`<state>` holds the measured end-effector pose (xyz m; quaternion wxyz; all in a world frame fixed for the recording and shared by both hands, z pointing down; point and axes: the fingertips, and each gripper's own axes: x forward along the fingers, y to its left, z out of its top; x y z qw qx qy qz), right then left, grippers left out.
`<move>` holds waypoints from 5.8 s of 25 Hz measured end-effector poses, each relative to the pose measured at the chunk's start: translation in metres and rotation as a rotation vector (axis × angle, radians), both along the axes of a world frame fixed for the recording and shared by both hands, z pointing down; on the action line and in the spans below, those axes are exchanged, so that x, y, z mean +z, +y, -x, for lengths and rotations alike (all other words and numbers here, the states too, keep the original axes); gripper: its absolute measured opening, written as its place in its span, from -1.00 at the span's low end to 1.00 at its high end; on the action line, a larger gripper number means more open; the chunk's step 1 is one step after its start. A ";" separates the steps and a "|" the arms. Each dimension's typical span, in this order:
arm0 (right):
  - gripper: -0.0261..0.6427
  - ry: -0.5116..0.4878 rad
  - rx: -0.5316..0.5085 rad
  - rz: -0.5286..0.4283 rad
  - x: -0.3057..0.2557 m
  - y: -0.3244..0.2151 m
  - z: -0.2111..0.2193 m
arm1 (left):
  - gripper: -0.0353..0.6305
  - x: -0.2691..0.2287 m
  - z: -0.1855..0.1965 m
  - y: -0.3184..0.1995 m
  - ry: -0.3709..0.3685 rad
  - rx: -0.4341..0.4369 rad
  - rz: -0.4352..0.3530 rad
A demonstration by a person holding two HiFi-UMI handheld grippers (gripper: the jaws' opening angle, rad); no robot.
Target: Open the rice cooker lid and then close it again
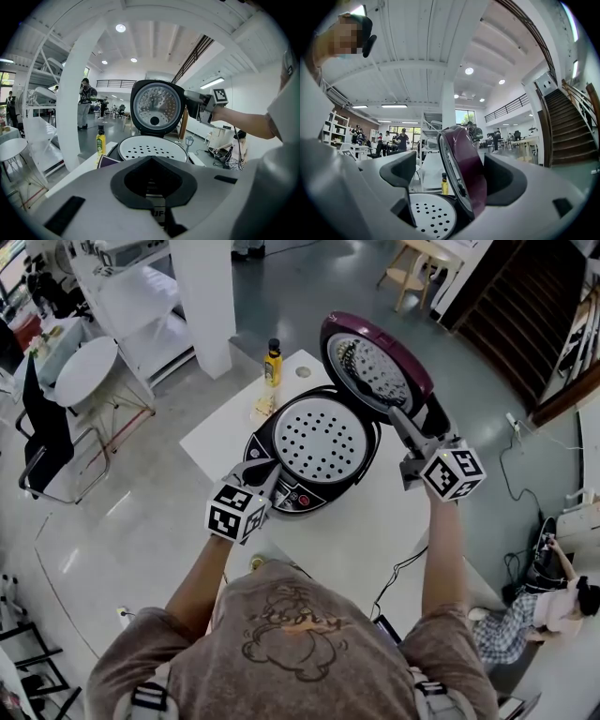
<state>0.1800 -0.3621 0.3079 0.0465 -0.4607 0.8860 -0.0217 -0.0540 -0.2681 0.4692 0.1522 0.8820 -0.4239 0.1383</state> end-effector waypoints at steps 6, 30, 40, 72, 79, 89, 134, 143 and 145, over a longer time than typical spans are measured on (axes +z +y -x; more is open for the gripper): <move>0.40 0.009 -0.002 -0.011 0.003 0.011 0.008 | -0.83 -0.001 0.000 0.001 0.007 0.001 0.005; 0.37 -0.012 -0.061 -0.005 0.028 0.060 0.043 | -0.83 0.001 -0.002 0.002 0.002 0.024 -0.009; 0.32 0.005 -0.092 0.023 0.048 0.083 0.060 | -0.83 0.001 -0.003 0.004 -0.004 0.042 -0.018; 0.30 0.089 -0.123 0.125 0.103 0.117 0.094 | -0.83 -0.053 -0.008 0.002 0.127 0.107 -0.083; 0.30 0.093 -0.125 0.129 0.104 0.118 0.094 | -0.83 -0.097 -0.024 -0.010 0.170 0.151 -0.154; 0.29 0.102 -0.132 0.133 0.107 0.119 0.094 | -0.83 -0.098 -0.040 -0.026 0.127 0.166 -0.147; 0.11 0.063 -0.139 0.270 0.155 0.124 0.100 | -0.83 -0.017 -0.033 -0.020 -0.037 0.191 0.015; 0.12 0.074 -0.145 0.289 0.159 0.124 0.101 | -0.83 -0.010 -0.034 -0.021 -0.056 0.196 0.052; 0.12 0.078 -0.147 0.293 0.161 0.124 0.101 | -0.83 -0.008 -0.034 -0.020 -0.069 0.198 0.052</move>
